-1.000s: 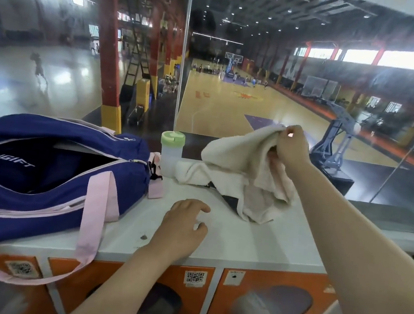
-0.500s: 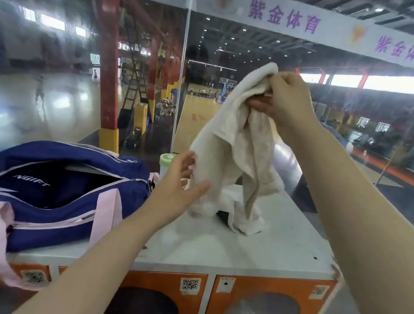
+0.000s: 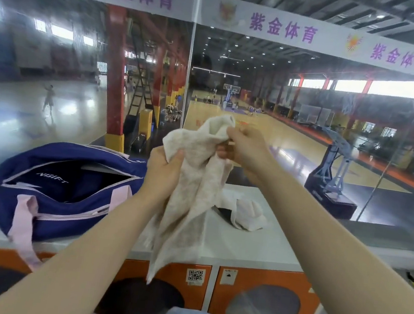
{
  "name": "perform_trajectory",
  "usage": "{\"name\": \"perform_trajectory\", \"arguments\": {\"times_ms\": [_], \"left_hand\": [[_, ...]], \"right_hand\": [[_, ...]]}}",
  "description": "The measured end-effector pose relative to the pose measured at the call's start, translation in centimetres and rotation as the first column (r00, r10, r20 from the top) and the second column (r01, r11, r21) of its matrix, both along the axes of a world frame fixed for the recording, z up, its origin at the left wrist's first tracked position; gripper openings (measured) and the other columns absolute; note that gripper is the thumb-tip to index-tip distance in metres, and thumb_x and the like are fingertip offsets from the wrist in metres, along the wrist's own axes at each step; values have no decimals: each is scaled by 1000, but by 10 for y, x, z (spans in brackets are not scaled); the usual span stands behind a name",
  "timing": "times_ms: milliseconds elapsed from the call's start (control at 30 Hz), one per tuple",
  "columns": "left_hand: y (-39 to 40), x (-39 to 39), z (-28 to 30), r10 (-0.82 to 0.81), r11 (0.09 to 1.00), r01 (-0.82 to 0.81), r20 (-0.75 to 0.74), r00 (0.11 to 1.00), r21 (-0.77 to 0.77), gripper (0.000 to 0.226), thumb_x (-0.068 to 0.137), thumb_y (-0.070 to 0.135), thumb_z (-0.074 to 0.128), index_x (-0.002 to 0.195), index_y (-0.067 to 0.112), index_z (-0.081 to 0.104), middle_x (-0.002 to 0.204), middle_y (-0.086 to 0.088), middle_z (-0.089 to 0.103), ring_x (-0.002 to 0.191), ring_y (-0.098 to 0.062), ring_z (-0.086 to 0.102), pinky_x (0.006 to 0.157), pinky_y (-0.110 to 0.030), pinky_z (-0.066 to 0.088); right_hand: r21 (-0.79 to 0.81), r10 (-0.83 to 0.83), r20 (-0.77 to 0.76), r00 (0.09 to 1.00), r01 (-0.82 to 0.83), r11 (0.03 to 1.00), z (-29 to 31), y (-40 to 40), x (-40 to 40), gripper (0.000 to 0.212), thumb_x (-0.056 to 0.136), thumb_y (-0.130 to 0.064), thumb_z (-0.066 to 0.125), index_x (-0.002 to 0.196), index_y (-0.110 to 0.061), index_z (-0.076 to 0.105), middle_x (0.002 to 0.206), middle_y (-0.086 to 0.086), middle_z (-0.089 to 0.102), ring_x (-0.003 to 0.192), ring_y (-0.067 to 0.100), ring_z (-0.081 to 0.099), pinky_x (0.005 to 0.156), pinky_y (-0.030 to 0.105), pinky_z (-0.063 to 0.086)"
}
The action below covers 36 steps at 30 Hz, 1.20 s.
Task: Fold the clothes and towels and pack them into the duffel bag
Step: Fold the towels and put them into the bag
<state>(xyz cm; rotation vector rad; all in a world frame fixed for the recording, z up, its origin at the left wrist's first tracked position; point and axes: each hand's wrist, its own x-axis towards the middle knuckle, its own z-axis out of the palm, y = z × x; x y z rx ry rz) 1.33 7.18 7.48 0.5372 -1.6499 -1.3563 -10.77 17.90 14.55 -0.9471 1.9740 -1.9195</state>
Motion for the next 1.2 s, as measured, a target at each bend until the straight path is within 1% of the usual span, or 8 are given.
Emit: {"name": "perform_trajectory", "arguments": {"times_ms": [100, 167, 300, 500, 800, 967, 1100, 1200], "left_hand": [[-23, -9, -21, 7, 999, -15, 161, 987, 48, 14, 94, 30, 52, 88, 28, 64, 93, 1, 69, 90, -20, 65, 81, -39, 54], [-35, -14, -40, -36, 989, 8, 191, 981, 145, 17, 91, 32, 54, 101, 26, 67, 100, 2, 69, 95, -20, 65, 84, -42, 54], [-48, -16, -77, -13, 983, -57, 381, 925, 173, 27, 91, 29, 57, 118, 25, 60, 105, 3, 61, 87, -14, 55, 71, -28, 46], [-48, -13, -110, -22, 945, -75, 289, 957, 320, 49, 87, 5, 53, 130, 29, 48, 115, 0, 59, 103, -24, 57, 84, -43, 51], [-38, -14, -122, -87, 978, 42, 214, 973, 206, 9, 96, 31, 52, 94, 39, 57, 99, 12, 62, 96, -12, 59, 85, -38, 49], [-45, -19, -117, -327, 943, 295, 278, 903, 153, 35, 97, 11, 45, 109, 41, 59, 114, 16, 62, 116, -9, 57, 95, -26, 44], [-54, -3, -128, -168, 966, 244, 510, 844, -84, 47, 90, 2, 49, 127, 31, 51, 116, 15, 57, 113, -8, 53, 96, -26, 41], [-66, 15, -139, -40, 950, 245, 701, 712, -195, 46, 83, -1, 48, 122, 23, 50, 120, 3, 55, 110, -16, 52, 94, -30, 43]], "right_hand": [[166, -102, -164, 981, 129, 978, -38, -5, -22, 20, 92, -22, 50, 76, -12, 56, 74, 6, 63, 70, 20, 62, 68, 35, 52], [296, 101, -164, 981, -48, 954, -65, -3, -33, 20, 94, -32, 49, 95, -22, 67, 99, -7, 68, 93, 13, 64, 79, 28, 50], [493, 284, 129, 950, -310, 813, -133, 8, -40, 49, 98, -29, 52, 145, -32, 37, 129, -15, 52, 114, 9, 53, 93, 29, 48], [411, 102, 365, 926, -258, 874, -196, -3, -27, 84, 80, -47, 74, 145, -14, 33, 138, 6, 52, 116, 21, 58, 95, 36, 52], [506, -108, -45, 993, 116, 855, -203, -2, -33, 52, 86, -9, 55, 135, -16, 38, 112, 3, 56, 89, 16, 54, 71, 31, 50], [192, -180, -677, 713, 408, 893, -199, -5, -18, 34, 83, -14, 60, 115, -16, 51, 117, 2, 50, 105, 19, 47, 90, 33, 43], [407, 305, -721, 622, 24, 913, -207, 8, 2, 22, 84, -12, 47, 98, -20, 61, 96, -8, 55, 91, 8, 47, 84, 30, 45], [649, 616, -598, 513, -141, 748, -227, 14, 10, 52, 80, -13, 44, 128, -29, 56, 128, -7, 56, 116, 12, 48, 103, 32, 40]]}}
